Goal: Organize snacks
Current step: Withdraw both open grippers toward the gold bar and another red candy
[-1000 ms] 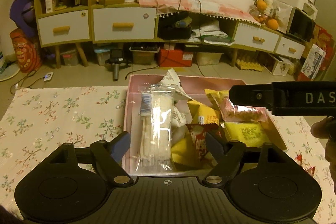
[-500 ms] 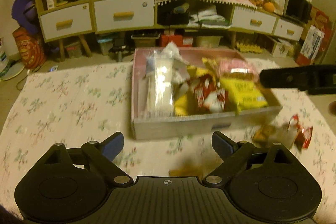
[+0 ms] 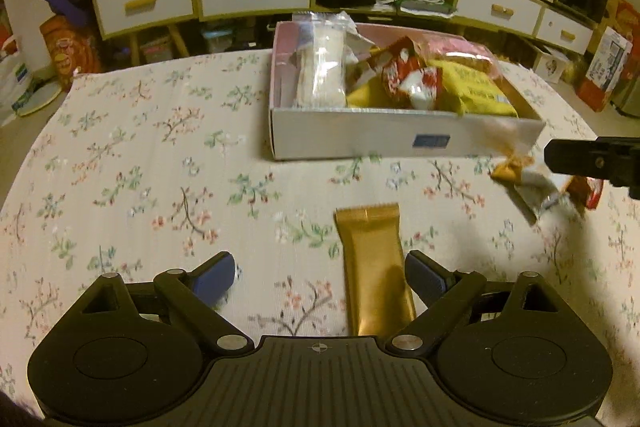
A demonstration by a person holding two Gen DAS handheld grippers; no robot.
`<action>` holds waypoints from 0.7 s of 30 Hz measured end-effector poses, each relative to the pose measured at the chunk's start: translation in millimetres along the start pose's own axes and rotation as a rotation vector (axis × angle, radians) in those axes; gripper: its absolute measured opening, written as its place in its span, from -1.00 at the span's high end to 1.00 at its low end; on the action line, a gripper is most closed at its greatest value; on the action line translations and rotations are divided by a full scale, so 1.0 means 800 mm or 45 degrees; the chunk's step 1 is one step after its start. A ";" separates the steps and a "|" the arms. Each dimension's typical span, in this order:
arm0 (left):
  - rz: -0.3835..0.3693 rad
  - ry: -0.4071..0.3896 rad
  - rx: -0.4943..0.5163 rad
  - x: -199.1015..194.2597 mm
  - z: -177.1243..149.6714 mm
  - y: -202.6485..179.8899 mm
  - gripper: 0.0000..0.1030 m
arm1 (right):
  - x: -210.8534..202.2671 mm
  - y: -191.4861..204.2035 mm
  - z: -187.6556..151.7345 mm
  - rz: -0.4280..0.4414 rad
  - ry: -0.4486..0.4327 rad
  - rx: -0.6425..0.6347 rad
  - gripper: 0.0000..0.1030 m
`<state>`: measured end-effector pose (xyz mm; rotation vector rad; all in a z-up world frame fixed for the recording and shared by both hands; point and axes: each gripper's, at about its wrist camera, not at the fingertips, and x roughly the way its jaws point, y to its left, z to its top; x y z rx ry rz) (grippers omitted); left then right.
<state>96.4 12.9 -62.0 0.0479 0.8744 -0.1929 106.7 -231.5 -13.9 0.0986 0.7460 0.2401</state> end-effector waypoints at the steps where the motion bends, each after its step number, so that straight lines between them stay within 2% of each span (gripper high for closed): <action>1: 0.002 0.003 0.006 0.001 -0.003 0.000 -0.82 | 0.000 0.000 -0.006 -0.003 0.001 0.002 -0.49; 4: -0.005 -0.002 0.007 0.001 -0.011 -0.001 -0.82 | 0.001 -0.002 -0.021 0.008 0.028 0.006 -0.49; 7: -0.025 -0.005 0.015 0.000 -0.018 -0.005 -0.82 | 0.001 -0.001 -0.034 0.030 0.066 -0.061 -0.49; 10: -0.043 -0.014 0.046 0.001 -0.025 -0.013 -0.81 | 0.001 -0.004 -0.043 0.009 0.074 -0.112 -0.49; 21: -0.106 -0.062 0.079 0.004 -0.032 -0.027 -0.77 | 0.017 -0.046 -0.063 -0.097 0.132 -0.075 -0.49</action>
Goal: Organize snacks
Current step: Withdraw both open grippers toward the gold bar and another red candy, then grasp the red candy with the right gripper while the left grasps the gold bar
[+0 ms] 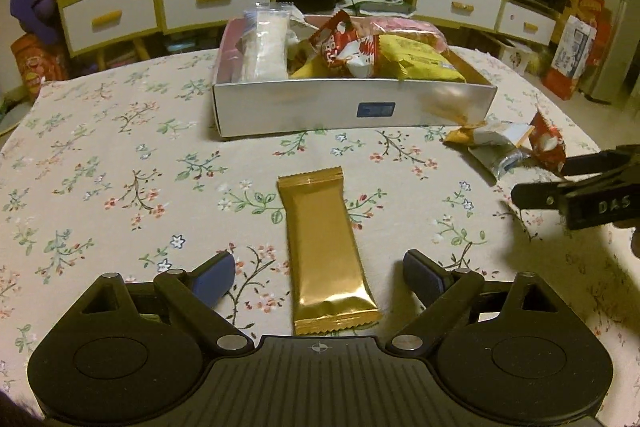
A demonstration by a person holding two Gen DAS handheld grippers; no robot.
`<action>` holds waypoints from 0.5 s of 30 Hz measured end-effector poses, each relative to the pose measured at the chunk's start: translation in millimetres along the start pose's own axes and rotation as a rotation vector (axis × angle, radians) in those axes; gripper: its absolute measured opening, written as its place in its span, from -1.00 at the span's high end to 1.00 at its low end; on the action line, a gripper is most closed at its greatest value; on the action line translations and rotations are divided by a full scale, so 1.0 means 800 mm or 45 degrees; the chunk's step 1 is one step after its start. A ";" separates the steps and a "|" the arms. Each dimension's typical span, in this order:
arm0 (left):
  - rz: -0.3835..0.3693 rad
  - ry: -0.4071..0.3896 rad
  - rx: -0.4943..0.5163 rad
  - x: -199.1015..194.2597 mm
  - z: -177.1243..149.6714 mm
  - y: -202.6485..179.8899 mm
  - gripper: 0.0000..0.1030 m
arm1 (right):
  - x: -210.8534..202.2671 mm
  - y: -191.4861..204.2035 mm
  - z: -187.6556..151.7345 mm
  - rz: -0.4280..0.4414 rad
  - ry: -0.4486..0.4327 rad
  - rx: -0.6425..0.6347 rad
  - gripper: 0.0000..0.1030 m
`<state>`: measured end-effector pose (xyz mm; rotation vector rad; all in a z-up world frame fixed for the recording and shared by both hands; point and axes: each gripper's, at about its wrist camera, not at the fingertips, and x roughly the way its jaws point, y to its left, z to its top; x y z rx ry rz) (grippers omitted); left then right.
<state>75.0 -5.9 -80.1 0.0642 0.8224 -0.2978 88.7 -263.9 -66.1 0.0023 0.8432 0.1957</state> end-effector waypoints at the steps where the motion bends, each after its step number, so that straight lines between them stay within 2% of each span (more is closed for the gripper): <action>1: -0.001 -0.004 0.000 0.000 0.000 0.000 -0.77 | 0.002 -0.001 -0.001 -0.007 0.003 -0.003 -0.49; 4: -0.007 -0.018 0.003 0.001 0.001 -0.002 -0.66 | 0.005 -0.004 -0.001 -0.013 0.010 -0.022 -0.49; 9: -0.014 -0.042 0.001 0.001 0.003 -0.002 -0.33 | -0.007 -0.015 0.006 0.061 -0.041 0.024 -0.49; 15: -0.020 -0.061 -0.020 0.004 0.008 -0.001 0.04 | -0.009 -0.039 0.008 0.012 -0.069 0.111 -0.44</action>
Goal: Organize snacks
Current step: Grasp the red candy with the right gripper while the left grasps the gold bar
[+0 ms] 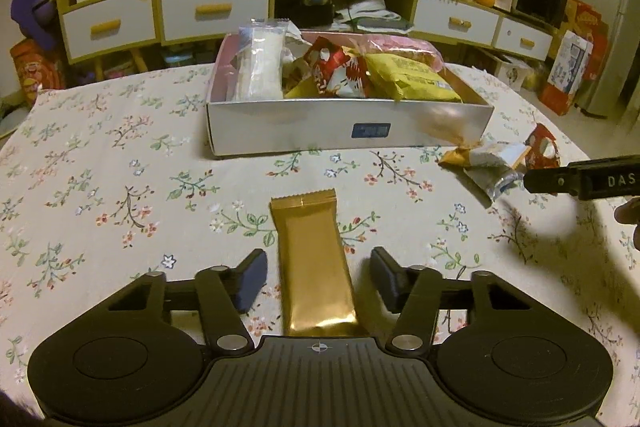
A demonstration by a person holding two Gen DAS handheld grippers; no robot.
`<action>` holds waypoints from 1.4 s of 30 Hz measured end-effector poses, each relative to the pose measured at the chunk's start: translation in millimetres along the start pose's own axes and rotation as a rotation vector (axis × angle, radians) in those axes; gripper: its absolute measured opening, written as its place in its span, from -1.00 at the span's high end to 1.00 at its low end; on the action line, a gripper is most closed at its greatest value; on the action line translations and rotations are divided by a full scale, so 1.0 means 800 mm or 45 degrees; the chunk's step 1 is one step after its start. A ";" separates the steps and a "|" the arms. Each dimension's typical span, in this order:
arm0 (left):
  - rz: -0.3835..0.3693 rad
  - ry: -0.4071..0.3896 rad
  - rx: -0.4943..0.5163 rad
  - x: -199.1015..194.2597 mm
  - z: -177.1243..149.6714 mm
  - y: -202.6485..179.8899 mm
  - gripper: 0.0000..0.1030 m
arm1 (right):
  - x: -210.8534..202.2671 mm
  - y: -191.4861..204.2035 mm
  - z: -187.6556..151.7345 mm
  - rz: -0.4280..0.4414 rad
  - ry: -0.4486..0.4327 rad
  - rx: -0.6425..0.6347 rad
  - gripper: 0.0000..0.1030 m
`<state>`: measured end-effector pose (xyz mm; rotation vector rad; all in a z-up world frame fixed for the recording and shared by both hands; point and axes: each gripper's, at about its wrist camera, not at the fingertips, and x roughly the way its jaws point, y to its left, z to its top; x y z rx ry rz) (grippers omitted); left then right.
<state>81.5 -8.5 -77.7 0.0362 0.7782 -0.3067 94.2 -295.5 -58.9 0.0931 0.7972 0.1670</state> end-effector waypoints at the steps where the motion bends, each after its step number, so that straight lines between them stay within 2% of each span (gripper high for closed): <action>1: -0.004 -0.003 -0.002 0.000 0.001 0.000 0.09 | 0.002 -0.004 0.001 -0.005 0.000 0.018 -0.40; 5: -0.023 -0.007 -0.006 0.001 0.002 -0.002 0.41 | 0.006 -0.019 0.005 -0.009 -0.013 0.080 -0.25; 8: -0.023 -0.010 0.004 0.000 0.003 -0.004 0.49 | 0.009 -0.023 0.006 -0.024 -0.019 0.083 -0.02; 16: -0.010 -0.012 0.015 0.000 0.003 -0.008 0.50 | 0.019 -0.032 0.008 -0.061 -0.018 0.092 0.53; 20: -0.009 -0.013 0.017 -0.001 0.004 -0.008 0.50 | 0.022 -0.029 0.009 -0.062 -0.024 0.058 0.68; 24: -0.008 -0.021 0.009 -0.002 0.007 -0.008 0.50 | 0.024 -0.027 0.011 -0.072 -0.026 0.030 0.96; 34: -0.017 -0.058 -0.039 -0.018 0.016 0.000 0.50 | 0.010 -0.022 0.018 -0.051 -0.053 0.022 1.00; 42: -0.040 -0.113 -0.053 -0.036 0.038 -0.002 0.50 | -0.002 -0.019 0.031 0.002 -0.077 0.085 1.00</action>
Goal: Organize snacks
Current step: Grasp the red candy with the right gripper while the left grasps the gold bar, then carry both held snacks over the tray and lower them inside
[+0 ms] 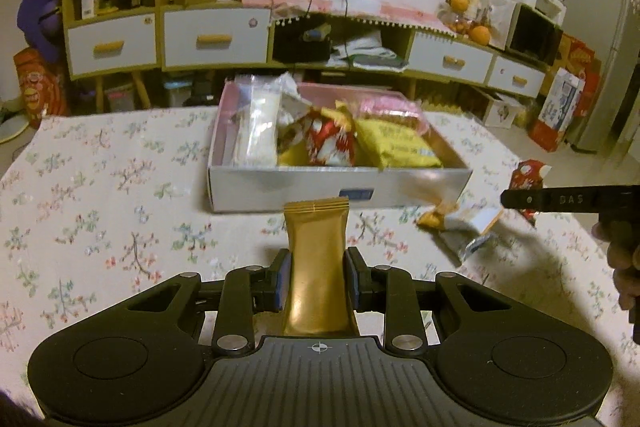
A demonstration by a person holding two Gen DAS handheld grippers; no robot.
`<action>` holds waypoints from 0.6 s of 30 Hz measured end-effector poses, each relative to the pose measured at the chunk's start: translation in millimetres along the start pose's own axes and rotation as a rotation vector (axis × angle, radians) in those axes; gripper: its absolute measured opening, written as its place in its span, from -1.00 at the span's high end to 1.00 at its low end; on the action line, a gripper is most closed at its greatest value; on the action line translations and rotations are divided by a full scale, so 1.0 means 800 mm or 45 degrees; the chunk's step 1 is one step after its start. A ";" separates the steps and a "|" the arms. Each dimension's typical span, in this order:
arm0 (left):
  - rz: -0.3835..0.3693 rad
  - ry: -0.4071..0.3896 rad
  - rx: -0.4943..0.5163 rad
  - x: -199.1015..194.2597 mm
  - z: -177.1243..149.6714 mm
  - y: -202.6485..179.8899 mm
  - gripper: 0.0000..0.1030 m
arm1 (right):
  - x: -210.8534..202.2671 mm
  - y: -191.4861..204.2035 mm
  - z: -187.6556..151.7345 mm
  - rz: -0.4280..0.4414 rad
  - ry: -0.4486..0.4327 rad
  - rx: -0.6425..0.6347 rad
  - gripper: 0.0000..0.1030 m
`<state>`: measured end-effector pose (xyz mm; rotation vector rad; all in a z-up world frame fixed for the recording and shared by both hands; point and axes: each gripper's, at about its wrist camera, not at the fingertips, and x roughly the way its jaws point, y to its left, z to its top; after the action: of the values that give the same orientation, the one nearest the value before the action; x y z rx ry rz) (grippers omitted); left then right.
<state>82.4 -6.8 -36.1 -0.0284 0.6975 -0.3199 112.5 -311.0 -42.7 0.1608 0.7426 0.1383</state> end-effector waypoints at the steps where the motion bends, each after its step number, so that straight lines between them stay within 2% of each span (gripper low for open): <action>1: 0.000 -0.004 0.002 0.000 0.003 -0.001 0.50 | -0.001 0.002 0.003 0.011 0.000 0.012 1.00; 7: -0.011 -0.027 -0.023 0.002 0.035 -0.002 0.50 | 0.000 0.020 0.026 0.103 -0.006 0.082 0.99; 18: -0.022 -0.063 -0.100 0.042 0.105 0.000 0.50 | 0.039 0.065 0.106 0.264 0.002 0.169 0.98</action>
<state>160.1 -23.6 7.4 -0.1166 0.6611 -0.3069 189.6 -262.6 8.2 0.3647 0.7360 0.2861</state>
